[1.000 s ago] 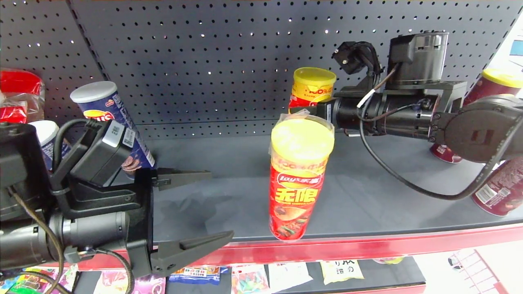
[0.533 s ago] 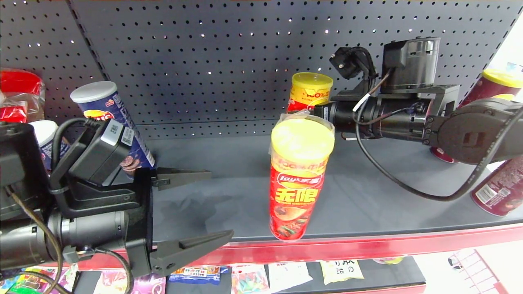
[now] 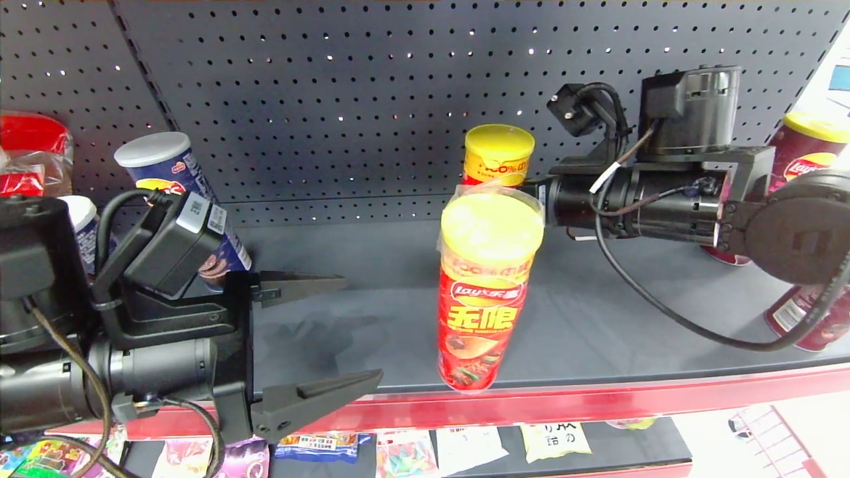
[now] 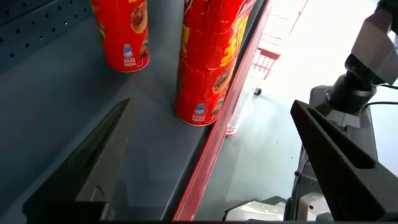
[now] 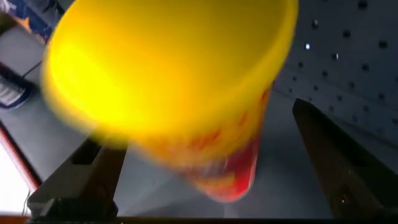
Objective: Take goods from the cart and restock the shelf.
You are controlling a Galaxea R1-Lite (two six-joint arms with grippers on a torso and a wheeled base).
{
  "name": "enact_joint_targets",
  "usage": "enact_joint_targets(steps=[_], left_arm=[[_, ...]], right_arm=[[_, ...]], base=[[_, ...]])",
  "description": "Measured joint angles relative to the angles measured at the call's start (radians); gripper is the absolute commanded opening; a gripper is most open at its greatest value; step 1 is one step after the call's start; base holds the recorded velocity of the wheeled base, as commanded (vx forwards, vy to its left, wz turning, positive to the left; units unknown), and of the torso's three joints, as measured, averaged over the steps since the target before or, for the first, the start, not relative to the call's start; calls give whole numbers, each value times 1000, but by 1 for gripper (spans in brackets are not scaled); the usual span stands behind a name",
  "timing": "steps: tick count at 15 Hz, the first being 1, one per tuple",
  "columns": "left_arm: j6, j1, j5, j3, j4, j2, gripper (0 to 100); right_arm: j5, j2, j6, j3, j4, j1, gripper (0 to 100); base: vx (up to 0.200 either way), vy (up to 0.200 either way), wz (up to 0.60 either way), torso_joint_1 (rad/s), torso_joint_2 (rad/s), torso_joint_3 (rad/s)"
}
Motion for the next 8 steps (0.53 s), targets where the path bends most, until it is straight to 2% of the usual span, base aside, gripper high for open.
enact_joint_targets(steps=[6,8], left_arm=[[3,5,31,-13,0,38,100],[4,4,67,-17,1,53,100]], right_arm=[[0,-143,0,126,2,-5,100],[-1,-193,0,178,3,-5,100]], base=[[0,0,0,0,0,0],[0,0,0,0,0,0]])
